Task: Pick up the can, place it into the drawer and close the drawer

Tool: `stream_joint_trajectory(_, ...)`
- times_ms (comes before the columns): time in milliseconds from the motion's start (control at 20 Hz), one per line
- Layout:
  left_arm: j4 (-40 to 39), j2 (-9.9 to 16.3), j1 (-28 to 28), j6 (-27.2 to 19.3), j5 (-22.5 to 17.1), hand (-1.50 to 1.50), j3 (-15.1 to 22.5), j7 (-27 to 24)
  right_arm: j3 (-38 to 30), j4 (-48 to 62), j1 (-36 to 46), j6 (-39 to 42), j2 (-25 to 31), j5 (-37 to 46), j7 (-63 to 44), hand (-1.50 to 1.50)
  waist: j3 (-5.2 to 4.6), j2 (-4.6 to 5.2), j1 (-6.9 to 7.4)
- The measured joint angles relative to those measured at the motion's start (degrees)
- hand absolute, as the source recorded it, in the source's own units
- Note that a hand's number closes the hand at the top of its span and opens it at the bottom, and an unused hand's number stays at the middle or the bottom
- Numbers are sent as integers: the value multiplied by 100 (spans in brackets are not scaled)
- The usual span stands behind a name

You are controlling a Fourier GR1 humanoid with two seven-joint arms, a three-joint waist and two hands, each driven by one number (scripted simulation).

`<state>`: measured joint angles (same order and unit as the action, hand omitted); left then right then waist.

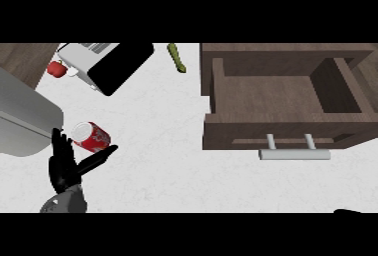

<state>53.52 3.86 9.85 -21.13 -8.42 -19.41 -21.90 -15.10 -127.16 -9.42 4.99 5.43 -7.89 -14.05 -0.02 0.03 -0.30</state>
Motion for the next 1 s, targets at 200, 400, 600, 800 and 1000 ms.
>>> stream_joint_trajectory(200, -748, 157, 253, 130, -211, -150, -213, -456, -156, 44, 63, 104, 82, -101, -72, -150, -2, 1, -6)
stream_joint_trajectory(400, -1739, 399, 682, 327, -361, -150, -426, -996, -107, 79, 170, 58, 19, -8, -89, -150, -2, 7, -16)
stream_joint_trajectory(600, -2554, 564, 1037, 538, -461, -150, -527, -1451, -172, 113, 167, 132, 17, -68, -67, -150, -3, 9, -27)
stream_joint_trajectory(800, -3076, 748, 1407, 682, -486, -150, -536, -1633, -183, 22, 158, 152, 11, -26, -105, -150, -4, 13, -39)
stream_joint_trajectory(1000, -3399, 880, 1684, 1016, -439, -150, -444, -1653, -98, -44, 235, 84, -14, 94, -238, -150, -7, 19, -51)
